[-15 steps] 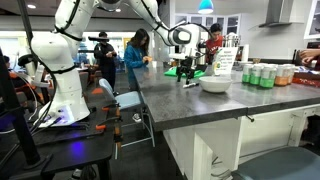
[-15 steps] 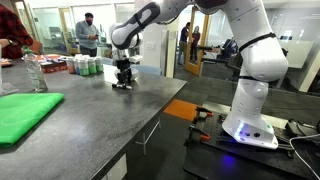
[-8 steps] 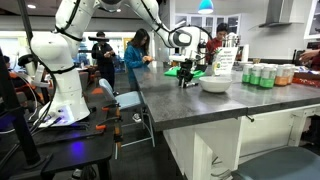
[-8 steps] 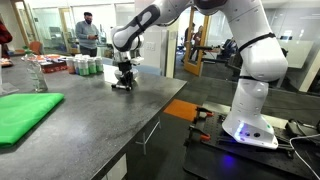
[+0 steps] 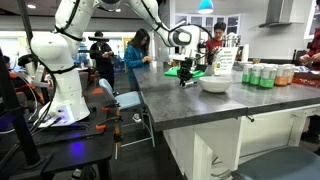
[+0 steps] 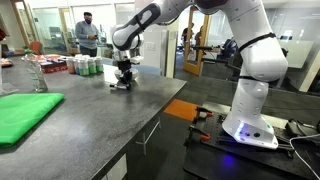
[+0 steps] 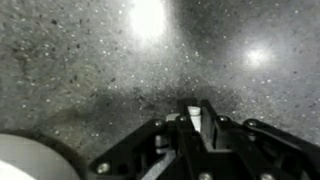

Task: Move the black marker forwards

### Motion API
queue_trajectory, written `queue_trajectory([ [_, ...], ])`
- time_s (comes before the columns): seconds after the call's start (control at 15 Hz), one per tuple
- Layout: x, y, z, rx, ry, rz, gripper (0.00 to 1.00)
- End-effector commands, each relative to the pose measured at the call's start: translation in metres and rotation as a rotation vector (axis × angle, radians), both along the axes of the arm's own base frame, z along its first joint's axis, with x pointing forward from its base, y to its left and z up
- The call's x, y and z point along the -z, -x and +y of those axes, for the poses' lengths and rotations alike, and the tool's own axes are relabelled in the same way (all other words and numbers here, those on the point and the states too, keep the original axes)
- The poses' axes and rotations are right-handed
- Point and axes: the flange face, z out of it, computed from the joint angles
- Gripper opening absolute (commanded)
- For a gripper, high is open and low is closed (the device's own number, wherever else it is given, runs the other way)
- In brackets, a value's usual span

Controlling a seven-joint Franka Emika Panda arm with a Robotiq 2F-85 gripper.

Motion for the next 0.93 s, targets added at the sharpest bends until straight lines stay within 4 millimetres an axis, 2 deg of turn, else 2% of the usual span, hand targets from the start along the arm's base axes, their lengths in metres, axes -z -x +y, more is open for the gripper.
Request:
queue_trajectory([
  [0.0, -0.019, 0.018, 0.001, -0.059, -0.016, -0.020, 0.05],
  [0.2, -0.029, 0.049, 0.000, -0.098, 0.001, -0.004, 0.05],
  [0.6, -0.028, 0.128, -0.015, -0.030, 0.000, 0.023, 0.05],
  [0.73, -0.023, 0.144, -0.023, -0.001, -0.016, 0.005, 0.05],
  [0.87, -0.017, 0.151, -0.029, 0.025, -0.026, -0.031, 0.05],
])
